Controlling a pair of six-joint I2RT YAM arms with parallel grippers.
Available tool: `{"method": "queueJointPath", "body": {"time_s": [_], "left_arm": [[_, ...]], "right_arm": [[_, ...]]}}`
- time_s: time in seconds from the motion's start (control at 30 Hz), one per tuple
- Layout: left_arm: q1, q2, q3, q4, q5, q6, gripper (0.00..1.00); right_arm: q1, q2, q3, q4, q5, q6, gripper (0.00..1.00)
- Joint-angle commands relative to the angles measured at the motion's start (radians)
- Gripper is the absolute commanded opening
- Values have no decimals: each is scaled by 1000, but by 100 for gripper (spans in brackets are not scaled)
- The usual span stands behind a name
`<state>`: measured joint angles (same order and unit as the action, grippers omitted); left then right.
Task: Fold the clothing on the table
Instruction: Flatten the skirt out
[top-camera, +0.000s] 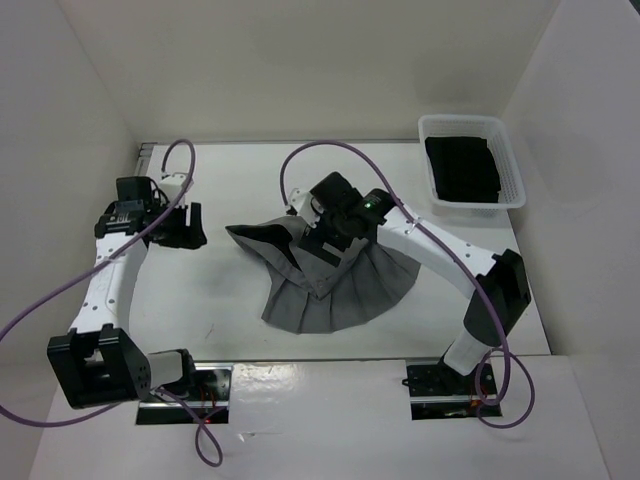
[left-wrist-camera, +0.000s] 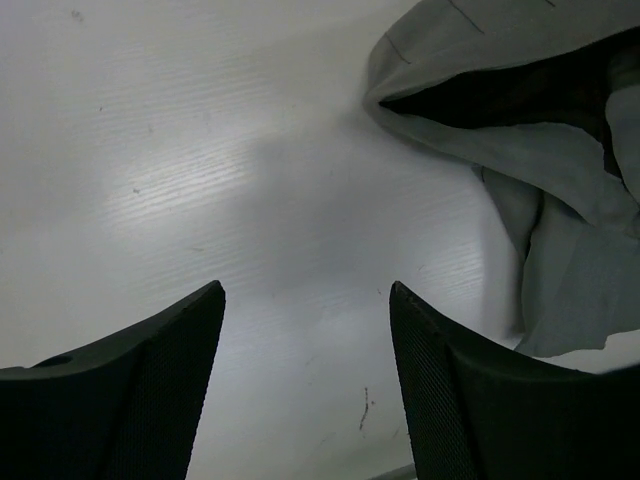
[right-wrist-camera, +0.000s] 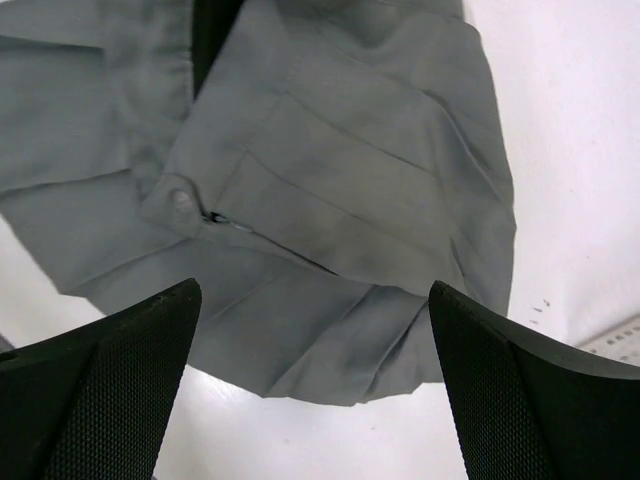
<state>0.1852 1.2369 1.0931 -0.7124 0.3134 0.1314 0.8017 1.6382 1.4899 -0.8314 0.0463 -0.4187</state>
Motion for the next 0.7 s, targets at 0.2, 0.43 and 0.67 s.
{"method": "queueJointPath", "body": {"time_s": [0.2, 0.43, 0.67], "left_arm": [[-67, 64, -107, 243, 231, 221, 72], [-109, 150, -133, 304, 269, 384, 72], [-119, 252, -44, 336, 302, 451, 72]], "right_arm": [[-18, -15, 12, -58, 101, -23, 99], [-18, 12, 9, -67, 115, -14, 99], [-61, 22, 18, -78, 106, -14, 99]]}}
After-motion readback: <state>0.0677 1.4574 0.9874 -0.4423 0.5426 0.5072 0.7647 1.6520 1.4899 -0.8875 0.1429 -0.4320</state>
